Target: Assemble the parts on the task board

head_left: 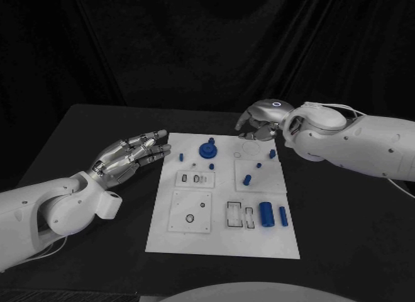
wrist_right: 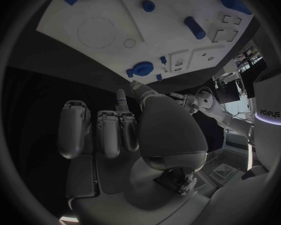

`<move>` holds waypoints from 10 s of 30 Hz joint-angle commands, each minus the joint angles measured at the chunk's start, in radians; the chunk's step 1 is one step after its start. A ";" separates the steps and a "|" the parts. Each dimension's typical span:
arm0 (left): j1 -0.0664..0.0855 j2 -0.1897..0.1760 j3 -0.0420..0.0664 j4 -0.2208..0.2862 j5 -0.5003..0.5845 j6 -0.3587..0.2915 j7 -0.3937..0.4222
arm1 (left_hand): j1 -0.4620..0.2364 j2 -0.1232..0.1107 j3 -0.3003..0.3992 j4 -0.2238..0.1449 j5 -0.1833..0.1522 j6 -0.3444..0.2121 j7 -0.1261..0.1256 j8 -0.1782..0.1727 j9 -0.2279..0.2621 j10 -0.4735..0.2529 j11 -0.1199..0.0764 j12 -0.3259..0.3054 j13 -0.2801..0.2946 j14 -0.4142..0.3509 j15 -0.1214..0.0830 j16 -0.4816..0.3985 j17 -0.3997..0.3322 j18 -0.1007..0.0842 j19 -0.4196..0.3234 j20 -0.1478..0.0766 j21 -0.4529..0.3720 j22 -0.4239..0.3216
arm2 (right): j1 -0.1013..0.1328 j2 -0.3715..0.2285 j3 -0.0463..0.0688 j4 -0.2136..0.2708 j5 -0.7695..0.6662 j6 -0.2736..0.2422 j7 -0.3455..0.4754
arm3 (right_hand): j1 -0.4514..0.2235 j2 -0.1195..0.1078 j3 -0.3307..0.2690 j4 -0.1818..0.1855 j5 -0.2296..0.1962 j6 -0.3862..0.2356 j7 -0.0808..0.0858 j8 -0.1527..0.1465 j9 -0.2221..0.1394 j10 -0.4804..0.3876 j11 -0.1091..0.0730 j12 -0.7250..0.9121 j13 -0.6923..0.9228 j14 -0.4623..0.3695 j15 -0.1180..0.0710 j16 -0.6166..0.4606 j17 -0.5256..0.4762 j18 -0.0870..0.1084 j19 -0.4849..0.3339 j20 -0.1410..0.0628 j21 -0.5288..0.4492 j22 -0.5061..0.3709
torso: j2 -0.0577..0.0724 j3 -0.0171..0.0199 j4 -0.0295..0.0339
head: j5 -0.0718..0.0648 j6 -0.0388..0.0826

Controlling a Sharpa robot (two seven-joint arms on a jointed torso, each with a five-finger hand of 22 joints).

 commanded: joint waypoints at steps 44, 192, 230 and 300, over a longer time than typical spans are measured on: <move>-0.005 0.008 0.001 -0.008 0.001 0.019 0.011 | 0.013 -0.002 0.026 0.002 0.019 0.005 0.004 0.009 0.018 -0.005 0.013 0.015 0.010 -0.012 0.000 0.012 -0.008 0.024 -0.006 0.006 -0.014 0.002 | -0.101 -0.179 -0.002 0.022 0.023 -0.048 -0.046 | 0.055 -0.062 -0.165 0.167 0.008 -0.058 -0.005 0.008 0.020 0.109 -0.003 0.017 0.268 0.113 -0.008 0.017 0.271 -0.033 0.038 -0.009 0.048 0.232 | -0.001 -0.0002 0.0020 | -0.008 0.001; -0.006 0.012 0.001 -0.012 0.001 0.027 -0.010 | 0.011 -0.006 0.038 0.003 0.018 0.008 0.006 0.010 0.018 -0.004 0.016 0.020 0.010 -0.013 0.002 0.014 -0.008 0.023 -0.006 0.007 -0.014 0.002 | -0.133 0.140 -0.001 0.131 -0.080 0.078 -0.162 | 0.151 -0.015 -0.139 0.098 0.219 0.020 0.020 0.209 0.190 0.109 0.017 0.017 0.268 0.113 0.006 0.017 0.271 -0.014 0.000 0.001 -0.039 0.204 | -0.002 -0.0016 0.0031 | 0.002 -0.033; -0.006 0.015 0.001 -0.018 0.001 0.029 -0.019 | 0.009 -0.008 0.042 0.004 0.018 0.005 0.006 0.009 0.018 -0.005 0.016 0.019 0.010 -0.015 0.001 0.013 -0.008 0.023 -0.007 0.006 -0.015 0.002 | -0.137 0.151 -0.001 0.117 -0.080 0.097 -0.149 | 0.081 -0.028 -0.178 0.087 -0.059 -0.130 0.033 0.065 0.091 0.109 0.028 0.017 0.268 0.113 0.017 0.017 0.271 -0.007 -0.010 0.014 -0.080 0.196 | -0.002 -0.0018 0.0028 | -0.001 -0.038; 0.318 0.362 0.002 -0.117 -0.875 0.221 -1.069 | -0.429 -0.099 -0.170 0.031 -0.567 0.504 -0.022 0.474 0.328 1.424 -0.053 1.280 1.534 1.323 -0.206 1.126 1.501 -0.121 1.352 -0.183 1.455 1.445 | 0.072 -0.123 -0.001 0.223 0.535 -0.090 0.083 | -0.070 0.176 -0.382 0.168 0.097 -0.017 0.063 0.095 0.005 0.109 0.068 0.017 0.268 0.113 0.051 0.017 0.271 -0.006 -0.012 0.045 -0.087 0.196 | -0.015 0.0866 -0.0941 | 0.123 -0.031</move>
